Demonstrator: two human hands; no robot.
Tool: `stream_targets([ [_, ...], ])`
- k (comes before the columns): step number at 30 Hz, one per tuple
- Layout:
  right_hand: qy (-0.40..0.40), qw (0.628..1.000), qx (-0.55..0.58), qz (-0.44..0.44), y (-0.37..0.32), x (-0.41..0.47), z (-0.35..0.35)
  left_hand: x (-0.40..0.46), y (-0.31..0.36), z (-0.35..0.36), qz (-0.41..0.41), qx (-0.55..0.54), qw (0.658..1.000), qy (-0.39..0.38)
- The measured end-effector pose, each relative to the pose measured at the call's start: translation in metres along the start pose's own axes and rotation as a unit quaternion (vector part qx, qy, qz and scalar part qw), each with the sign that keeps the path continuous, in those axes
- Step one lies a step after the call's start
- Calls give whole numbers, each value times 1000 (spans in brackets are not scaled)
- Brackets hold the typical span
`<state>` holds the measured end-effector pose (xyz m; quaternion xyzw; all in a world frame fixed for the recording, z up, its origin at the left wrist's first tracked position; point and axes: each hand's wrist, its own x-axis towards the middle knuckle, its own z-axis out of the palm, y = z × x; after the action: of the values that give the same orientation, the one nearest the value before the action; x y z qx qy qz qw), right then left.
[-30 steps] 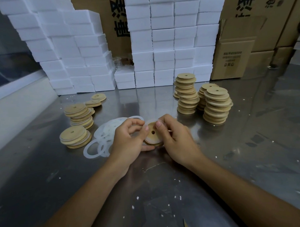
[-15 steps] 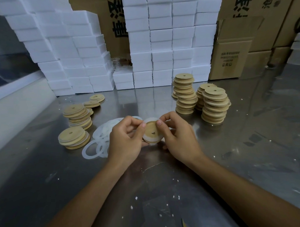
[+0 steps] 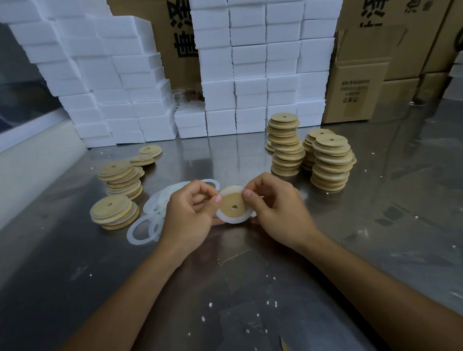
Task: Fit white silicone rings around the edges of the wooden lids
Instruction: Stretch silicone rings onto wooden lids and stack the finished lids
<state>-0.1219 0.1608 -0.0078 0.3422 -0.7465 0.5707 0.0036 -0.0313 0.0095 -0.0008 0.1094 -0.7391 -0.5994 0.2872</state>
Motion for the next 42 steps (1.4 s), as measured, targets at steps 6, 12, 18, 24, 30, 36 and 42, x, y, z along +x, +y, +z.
stream_targets([
  [6, -18, 999, 19, 20, -4, 1, -4, 2, -5, -5, 17, 30, 999, -16],
  [12, -30, 998, 43, 17, -5, 0, -6, 2, -6, -7, 24, 36, 999, -33],
  [18, -47, 997, 54, 9, -6, -2, -8, 2, -3, -11, 26, 38, 998, -53],
  [24, -44, 998, 49, 12, -9, -3, -7, 2, -1, -12, 30, 48, 998, -41],
  [30, -39, 998, 44, 12, -8, -3, -7, 1, -1, -10, 34, 53, 998, -26],
  [36, -41, 998, 36, 10, -9, -3, -8, 0, 0, -11, 30, 70, 997, -19],
  [42, -49, 998, 45, 13, -8, -1, -9, 0, 4, -13, 39, 96, 994, -31],
])
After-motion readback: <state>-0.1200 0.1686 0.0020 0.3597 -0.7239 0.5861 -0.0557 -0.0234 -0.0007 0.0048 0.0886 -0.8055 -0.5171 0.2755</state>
